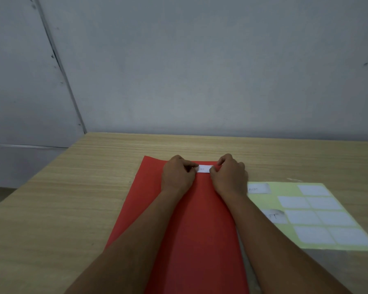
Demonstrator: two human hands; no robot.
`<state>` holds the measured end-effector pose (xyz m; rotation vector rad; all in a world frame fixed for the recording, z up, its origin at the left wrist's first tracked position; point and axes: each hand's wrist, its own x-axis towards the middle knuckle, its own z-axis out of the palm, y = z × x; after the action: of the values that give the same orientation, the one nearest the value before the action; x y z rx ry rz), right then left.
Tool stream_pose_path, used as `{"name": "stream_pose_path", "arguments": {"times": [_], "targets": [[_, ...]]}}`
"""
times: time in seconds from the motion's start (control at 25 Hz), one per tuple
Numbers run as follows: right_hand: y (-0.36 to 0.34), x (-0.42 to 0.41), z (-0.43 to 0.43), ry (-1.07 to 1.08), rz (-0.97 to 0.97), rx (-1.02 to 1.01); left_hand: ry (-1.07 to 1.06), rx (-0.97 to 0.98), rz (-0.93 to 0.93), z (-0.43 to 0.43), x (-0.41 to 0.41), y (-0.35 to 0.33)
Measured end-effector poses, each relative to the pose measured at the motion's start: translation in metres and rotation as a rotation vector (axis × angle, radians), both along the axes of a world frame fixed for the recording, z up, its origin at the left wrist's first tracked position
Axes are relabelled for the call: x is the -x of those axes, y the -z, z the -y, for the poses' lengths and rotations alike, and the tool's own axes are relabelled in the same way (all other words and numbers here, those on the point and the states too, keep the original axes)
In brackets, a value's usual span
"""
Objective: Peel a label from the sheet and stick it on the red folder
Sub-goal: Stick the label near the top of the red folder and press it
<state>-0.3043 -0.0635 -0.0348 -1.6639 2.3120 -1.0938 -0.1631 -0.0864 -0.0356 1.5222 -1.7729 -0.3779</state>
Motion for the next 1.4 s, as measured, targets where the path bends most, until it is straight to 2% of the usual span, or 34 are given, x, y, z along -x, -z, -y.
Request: {"name": "stream_pose_path", "arguments": {"times": [0.12,0.36,0.56,0.76,0.84,1.04,1.4], "targets": [[-0.003,0.0,-0.004,-0.042,-0.022,0.003,0.005,-0.025,0.035,0.0,0.0,-0.002],[0.003,0.0,-0.014,-0.125,-0.204,-0.091,0.082,-0.075,0.06,0.0,-0.005,-0.004],[0.011,-0.005,-0.019,-0.185,-0.388,-0.169,0.186,0.005,0.194,-0.006,-0.005,-0.001],[0.011,-0.007,-0.02,-0.115,-0.337,-0.14,-0.008,0.004,0.096,-0.007,-0.003,0.0],[0.011,-0.007,-0.019,-0.111,-0.331,-0.154,0.0,0.001,0.08,-0.008,-0.004,-0.002],[0.011,-0.006,-0.018,-0.184,-0.386,-0.227,0.117,0.043,0.221,-0.009,-0.003,-0.001],[0.007,-0.005,-0.021,-0.139,-0.302,-0.141,-0.049,-0.017,0.095,-0.012,-0.004,-0.003]]}}
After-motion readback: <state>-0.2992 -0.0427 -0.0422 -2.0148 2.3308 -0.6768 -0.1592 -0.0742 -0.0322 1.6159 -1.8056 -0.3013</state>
